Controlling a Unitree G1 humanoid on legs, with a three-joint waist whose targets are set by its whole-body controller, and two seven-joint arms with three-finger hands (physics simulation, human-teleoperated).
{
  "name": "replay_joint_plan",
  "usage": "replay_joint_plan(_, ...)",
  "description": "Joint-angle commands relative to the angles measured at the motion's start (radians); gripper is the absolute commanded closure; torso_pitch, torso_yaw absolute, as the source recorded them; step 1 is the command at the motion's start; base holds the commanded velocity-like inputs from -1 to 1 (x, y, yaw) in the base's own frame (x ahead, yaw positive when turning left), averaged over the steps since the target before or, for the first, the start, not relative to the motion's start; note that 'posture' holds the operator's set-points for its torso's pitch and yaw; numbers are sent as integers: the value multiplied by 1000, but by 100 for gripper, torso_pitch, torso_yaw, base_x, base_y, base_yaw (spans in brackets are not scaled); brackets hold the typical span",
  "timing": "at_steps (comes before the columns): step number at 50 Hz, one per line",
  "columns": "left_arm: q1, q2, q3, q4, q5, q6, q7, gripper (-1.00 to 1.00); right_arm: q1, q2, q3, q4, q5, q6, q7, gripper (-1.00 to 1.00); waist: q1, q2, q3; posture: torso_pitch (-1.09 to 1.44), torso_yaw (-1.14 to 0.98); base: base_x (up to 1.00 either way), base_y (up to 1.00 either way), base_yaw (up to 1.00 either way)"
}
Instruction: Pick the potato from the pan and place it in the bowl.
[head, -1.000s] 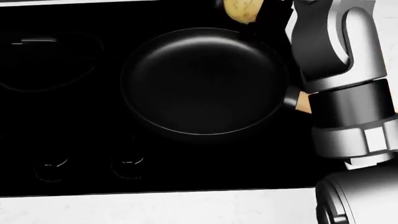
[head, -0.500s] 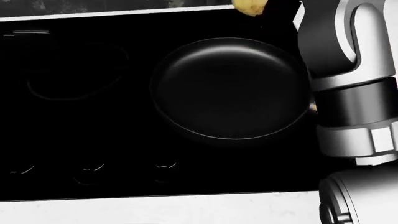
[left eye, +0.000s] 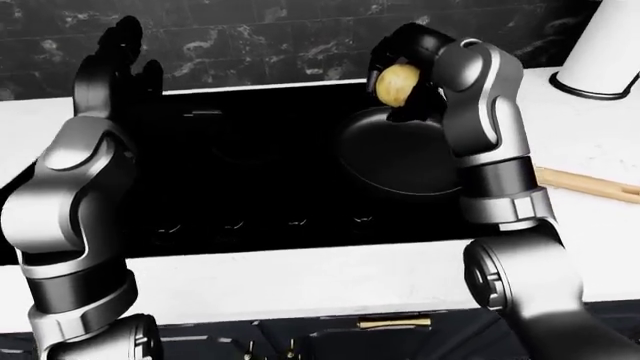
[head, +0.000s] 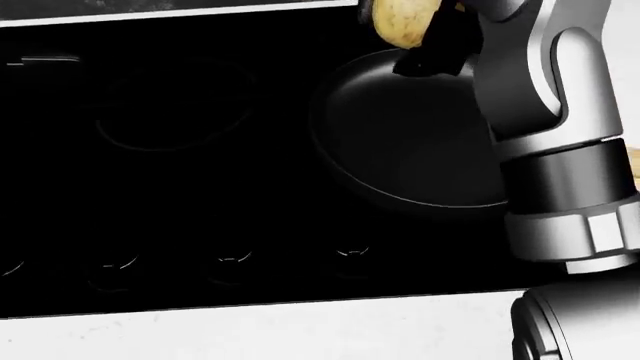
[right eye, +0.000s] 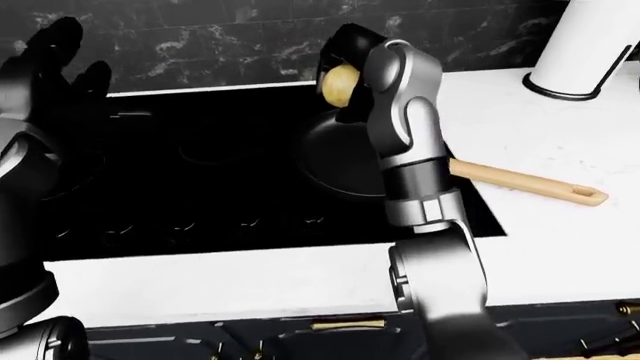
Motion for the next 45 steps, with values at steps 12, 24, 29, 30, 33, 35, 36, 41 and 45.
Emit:
replay_joint_plan(12, -27, 23, 26, -40, 5, -27, 7, -100, -42, 2, 0, -46, 4, -21, -23, 100, -9, 62, -8, 0, 0, 0, 31, 0)
replay_joint_plan(24, -33, 26, 26, -36, 2, -25, 6, -100, -48, -1, -2, -42, 2, -23, -23, 100, -2, -32, -30, 0, 0, 0, 32, 0)
replay_joint_plan(29, -41, 32, 29, -44, -3, -12, 9, -100, -49, 2, -1, -46, 2, -18, -21, 100, 4, 21, -5, 0, 0, 0, 32, 0)
replay_joint_plan(30, -44, 35, 31, -44, -5, -9, 10, -100, -55, 1, -2, -39, 3, -20, -23, 100, 1, 40, -4, 0, 0, 0, 31, 0)
replay_joint_plan(33, -48, 35, 27, -36, -3, -15, 12, -100, -67, -2, -3, -29, 6, -21, -25, 100, -15, 124, -32, 0, 0, 0, 32, 0)
replay_joint_plan(35, -53, 34, 23, -31, -2, -17, 12, -100, -68, -4, -3, -22, 7, -24, -30, 100, -10, 107, -6, 0, 0, 0, 32, 0)
replay_joint_plan(36, -56, 34, 22, -29, -2, -17, 12, -100, -71, -4, -4, -22, 8, -23, -29, 100, -8, 96, -7, 0, 0, 0, 31, 0)
replay_joint_plan(41, -57, 37, 23, -29, -1, -16, 11, -100, -73, -6, -3, -25, 9, -20, -25, 100, -11, 45, -4, 0, 0, 0, 32, 0)
replay_joint_plan(45, -69, 44, 25, -27, -3, -9, 11, -100, -90, -9, -4, -7, 11, -26, -29, 100, -13, 10, -7, 0, 0, 0, 31, 0)
